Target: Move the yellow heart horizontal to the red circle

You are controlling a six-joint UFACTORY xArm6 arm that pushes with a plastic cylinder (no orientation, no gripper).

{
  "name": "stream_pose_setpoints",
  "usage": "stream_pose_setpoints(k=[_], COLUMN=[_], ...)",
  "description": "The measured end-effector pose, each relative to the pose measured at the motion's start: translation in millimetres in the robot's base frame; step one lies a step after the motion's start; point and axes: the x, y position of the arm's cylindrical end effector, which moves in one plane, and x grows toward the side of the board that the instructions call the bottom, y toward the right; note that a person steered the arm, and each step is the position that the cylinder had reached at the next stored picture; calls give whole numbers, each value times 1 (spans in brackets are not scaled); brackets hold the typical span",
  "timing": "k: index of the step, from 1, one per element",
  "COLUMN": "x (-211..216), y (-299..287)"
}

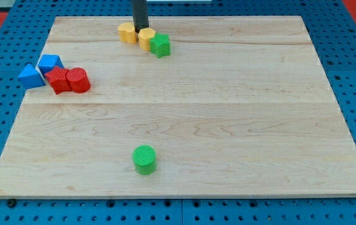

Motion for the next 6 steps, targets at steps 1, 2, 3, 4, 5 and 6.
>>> stream_pose_setpoints(k=[1,2,3,4,5,6], x=[24,49,34,14,37,65], y=[-42,-66,-41,-72,-92,-83])
